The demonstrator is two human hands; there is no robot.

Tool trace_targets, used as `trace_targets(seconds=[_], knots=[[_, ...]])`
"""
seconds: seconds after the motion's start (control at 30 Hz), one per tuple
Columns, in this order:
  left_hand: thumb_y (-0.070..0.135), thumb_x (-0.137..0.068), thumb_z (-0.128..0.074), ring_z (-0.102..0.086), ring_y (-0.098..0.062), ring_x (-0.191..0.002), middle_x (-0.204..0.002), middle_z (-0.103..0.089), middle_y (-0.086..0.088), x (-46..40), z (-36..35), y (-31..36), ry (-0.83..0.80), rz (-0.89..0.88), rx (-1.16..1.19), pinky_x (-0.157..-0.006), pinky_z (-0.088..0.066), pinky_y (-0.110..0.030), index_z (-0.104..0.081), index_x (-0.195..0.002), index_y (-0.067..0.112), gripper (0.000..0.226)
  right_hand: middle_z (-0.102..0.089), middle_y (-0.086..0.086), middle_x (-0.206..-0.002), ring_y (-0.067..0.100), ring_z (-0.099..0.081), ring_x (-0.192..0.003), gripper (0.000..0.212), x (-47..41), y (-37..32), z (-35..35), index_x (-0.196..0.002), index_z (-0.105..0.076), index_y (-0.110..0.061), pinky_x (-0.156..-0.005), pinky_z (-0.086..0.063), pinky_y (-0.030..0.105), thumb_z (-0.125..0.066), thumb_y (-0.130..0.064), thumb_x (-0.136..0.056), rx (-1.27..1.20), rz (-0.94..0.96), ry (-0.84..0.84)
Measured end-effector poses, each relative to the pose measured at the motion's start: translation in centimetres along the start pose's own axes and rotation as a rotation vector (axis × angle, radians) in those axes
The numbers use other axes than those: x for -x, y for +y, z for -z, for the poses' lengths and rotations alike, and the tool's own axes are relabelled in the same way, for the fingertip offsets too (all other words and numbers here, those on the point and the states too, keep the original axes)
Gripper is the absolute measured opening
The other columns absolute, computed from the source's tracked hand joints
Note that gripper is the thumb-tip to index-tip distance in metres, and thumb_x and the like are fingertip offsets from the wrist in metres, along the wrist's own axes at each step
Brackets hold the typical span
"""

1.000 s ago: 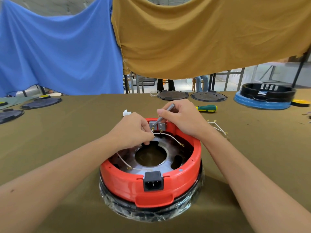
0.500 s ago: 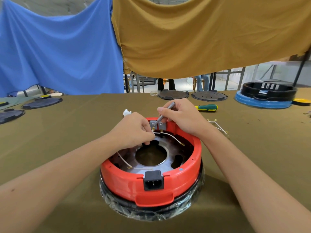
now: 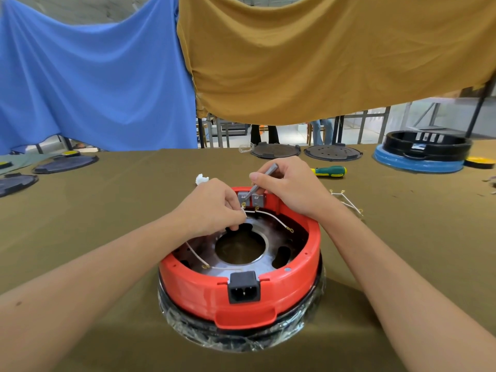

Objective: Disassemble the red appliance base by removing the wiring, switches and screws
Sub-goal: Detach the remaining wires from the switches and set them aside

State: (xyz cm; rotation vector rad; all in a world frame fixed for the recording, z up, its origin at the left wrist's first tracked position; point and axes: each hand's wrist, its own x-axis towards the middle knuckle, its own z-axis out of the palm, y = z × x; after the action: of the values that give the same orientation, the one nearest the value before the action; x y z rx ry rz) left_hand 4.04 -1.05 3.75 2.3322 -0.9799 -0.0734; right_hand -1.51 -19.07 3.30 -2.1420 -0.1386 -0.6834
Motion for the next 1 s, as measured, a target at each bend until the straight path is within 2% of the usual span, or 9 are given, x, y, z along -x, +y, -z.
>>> trace_targets(seconds=[0.07,0.17,0.27,0.37,0.53,0.7,0.87,1.0], knots=[[0.012,-0.079,-0.065,-0.059,-0.002,-0.048,-0.057,-0.07,0.007,-0.04,-0.04,-0.02,-0.001,0.001,0.006,-0.049,-0.046,-0.013,-0.071,-0.067,0.014,0.014,-0.074,-0.003,-0.07,0.004,-0.069,-0.065,0.018,0.02,-0.14,0.03,-0.08,-0.074,-0.013,-0.069,-0.052,0.024,-0.068,-0.025,-0.093,-0.011,-0.008,-0.006],[0.011,-0.079,-0.064,-0.058,-0.001,-0.046,-0.057,-0.07,0.007,-0.06,-0.09,-0.11,-0.006,0.003,0.02,-0.047,-0.043,-0.011,-0.071,-0.068,0.013,0.014,-0.074,0.0,-0.069,0.019,-0.072,-0.07,0.021,-0.01,-0.21,-0.02,-0.081,-0.073,-0.011,-0.077,-0.057,0.042,-0.067,-0.026,-0.094,0.015,-0.023,-0.041],[0.01,-0.079,-0.063,-0.057,-0.001,-0.044,-0.056,-0.07,0.006,-0.07,-0.1,-0.13,-0.006,0.004,0.02,-0.046,-0.042,-0.01,-0.071,-0.068,0.013,0.014,-0.075,0.0,-0.07,0.02,-0.072,-0.07,0.023,0.03,-0.32,0.03,-0.081,-0.071,-0.009,-0.081,-0.056,0.048,-0.066,-0.027,-0.094,0.013,-0.022,-0.034],[0.01,-0.079,-0.064,-0.057,-0.002,-0.044,-0.057,-0.07,0.006,-0.1,-0.11,-0.21,-0.004,0.006,0.031,-0.045,-0.041,-0.01,-0.071,-0.067,0.013,0.014,-0.075,0.0,-0.07,0.011,-0.071,-0.068,0.024,0.13,-0.33,0.01,-0.079,-0.071,-0.008,-0.081,-0.057,0.047,-0.066,-0.025,-0.095,-0.007,-0.015,0.016],[0.011,-0.08,-0.065,-0.057,0.001,-0.045,-0.057,-0.07,0.007,-0.05,-0.12,-0.19,0.001,-0.005,0.025,-0.046,-0.039,-0.007,-0.071,-0.067,0.014,0.014,-0.073,-0.001,-0.068,0.015,-0.07,-0.069,0.025,0.2,-0.46,0.02,-0.076,-0.07,-0.01,-0.08,-0.056,0.047,-0.064,-0.025,-0.095,0.041,0.0,0.061],[0.011,-0.08,-0.065,-0.056,0.002,-0.044,-0.057,-0.07,0.007,-0.02,-0.1,-0.13,0.007,-0.007,0.031,-0.045,-0.038,-0.007,-0.071,-0.068,0.014,0.014,-0.072,-0.004,-0.064,0.008,-0.069,-0.065,0.026,0.27,-0.5,0.04,-0.077,-0.07,-0.007,-0.078,-0.056,0.039,-0.064,-0.025,-0.095,0.072,-0.013,0.011],[0.01,-0.079,-0.065,-0.054,-0.004,-0.041,-0.059,-0.071,0.002,0.03,0.02,-0.06,-0.065,0.021,0.089,-0.047,-0.043,-0.014,-0.071,-0.07,0.012,0.01,-0.073,0.005,-0.069,0.016,-0.071,-0.067,0.029,0.26,-0.5,0.17,-0.08,-0.067,0.001,-0.078,-0.057,0.04,-0.061,-0.021,-0.097,-0.051,-0.03,0.033],[0.013,-0.075,-0.065,-0.049,-0.009,-0.042,-0.058,-0.07,0.0,0.21,0.07,-0.03,-0.151,0.026,0.078,-0.044,-0.042,-0.018,-0.07,-0.065,0.014,0.01,-0.07,0.007,-0.069,0.008,-0.065,-0.062,0.03,0.33,-0.55,0.16,-0.084,-0.067,0.006,-0.07,-0.053,0.03,-0.061,-0.02,-0.098,-0.143,-0.056,0.083]])
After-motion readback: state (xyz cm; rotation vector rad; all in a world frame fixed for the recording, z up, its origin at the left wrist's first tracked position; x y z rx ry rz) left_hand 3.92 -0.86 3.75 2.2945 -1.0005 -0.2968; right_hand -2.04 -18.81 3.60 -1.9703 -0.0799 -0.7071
